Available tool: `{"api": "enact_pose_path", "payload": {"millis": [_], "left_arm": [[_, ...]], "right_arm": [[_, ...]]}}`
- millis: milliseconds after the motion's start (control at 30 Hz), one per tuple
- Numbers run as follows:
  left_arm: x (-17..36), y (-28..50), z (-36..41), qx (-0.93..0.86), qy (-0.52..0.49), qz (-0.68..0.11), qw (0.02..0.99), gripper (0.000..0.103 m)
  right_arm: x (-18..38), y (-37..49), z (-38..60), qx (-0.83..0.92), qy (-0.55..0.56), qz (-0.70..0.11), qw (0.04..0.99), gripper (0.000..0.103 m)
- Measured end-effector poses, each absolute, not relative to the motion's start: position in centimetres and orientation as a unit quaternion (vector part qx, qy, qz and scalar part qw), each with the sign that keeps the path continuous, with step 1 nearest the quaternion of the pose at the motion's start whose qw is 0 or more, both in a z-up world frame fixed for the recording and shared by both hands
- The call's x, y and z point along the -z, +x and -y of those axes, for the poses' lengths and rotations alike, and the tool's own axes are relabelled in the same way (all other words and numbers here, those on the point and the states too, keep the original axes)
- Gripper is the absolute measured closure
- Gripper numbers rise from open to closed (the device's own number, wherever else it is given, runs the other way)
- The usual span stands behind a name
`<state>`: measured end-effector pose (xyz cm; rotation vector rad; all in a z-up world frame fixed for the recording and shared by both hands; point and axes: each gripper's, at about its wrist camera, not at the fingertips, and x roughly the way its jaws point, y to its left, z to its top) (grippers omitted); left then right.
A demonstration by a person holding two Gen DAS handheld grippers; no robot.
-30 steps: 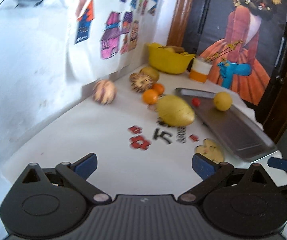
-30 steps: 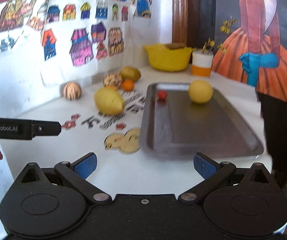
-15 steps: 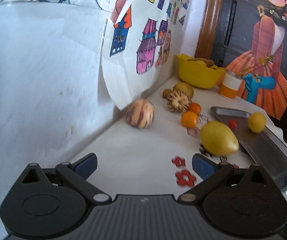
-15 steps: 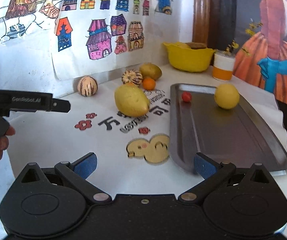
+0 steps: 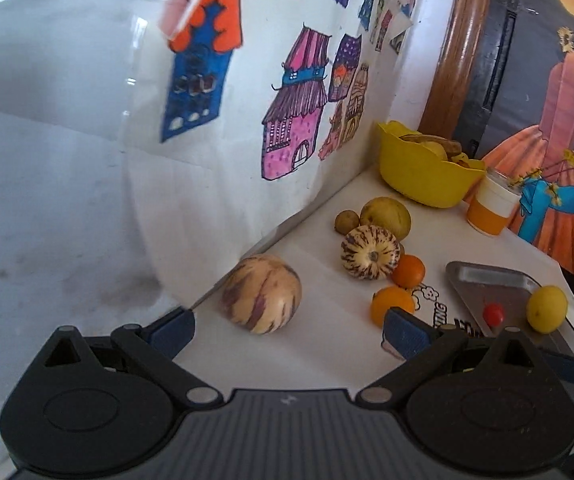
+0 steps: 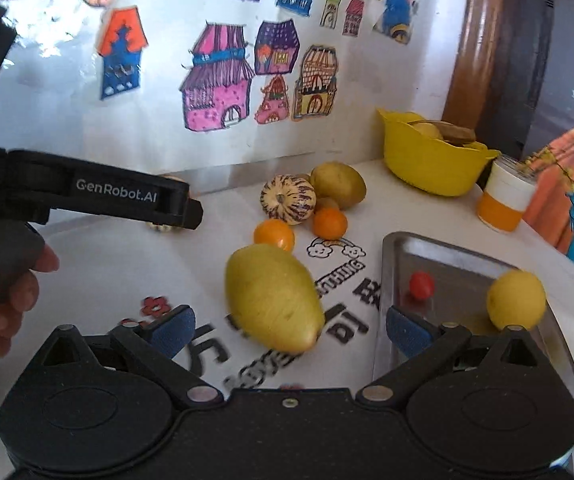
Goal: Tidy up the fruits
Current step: 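Grasp the striped pepino melon with the left tool while the right tool grasps the yellow mango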
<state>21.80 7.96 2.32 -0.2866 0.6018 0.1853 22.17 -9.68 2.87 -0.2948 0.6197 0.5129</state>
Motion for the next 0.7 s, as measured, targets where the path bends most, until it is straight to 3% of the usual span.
{"api": "enact_pose_path", "payload": {"millis": [233, 467, 633, 700], "left_arm": [[-1.6, 24.0, -8.6, -0.111, -0.161, -0.304, 0.932, 0.003], [-1.1, 24.9, -8.8, -0.125, -0.161, -0.303, 0.931, 0.016], [-0.9, 24.8, -8.9, -0.131, -0.163, -0.292, 0.933, 0.03], [-0.9, 24.6, -9.2, -0.137, -0.17, -0.287, 0.932, 0.04]], "right_arm": [[-1.8, 24.6, 9.3, -0.276, -0.107, -0.328, 0.897, 0.015], [-1.1, 25.1, 8.8, -0.29, -0.089, -0.34, 0.89, 0.028], [-0.9, 25.4, 8.9, -0.29, -0.074, -0.342, 0.89, 0.035], [-0.9, 25.4, 8.9, -0.288, -0.071, -0.34, 0.892, 0.039]]}}
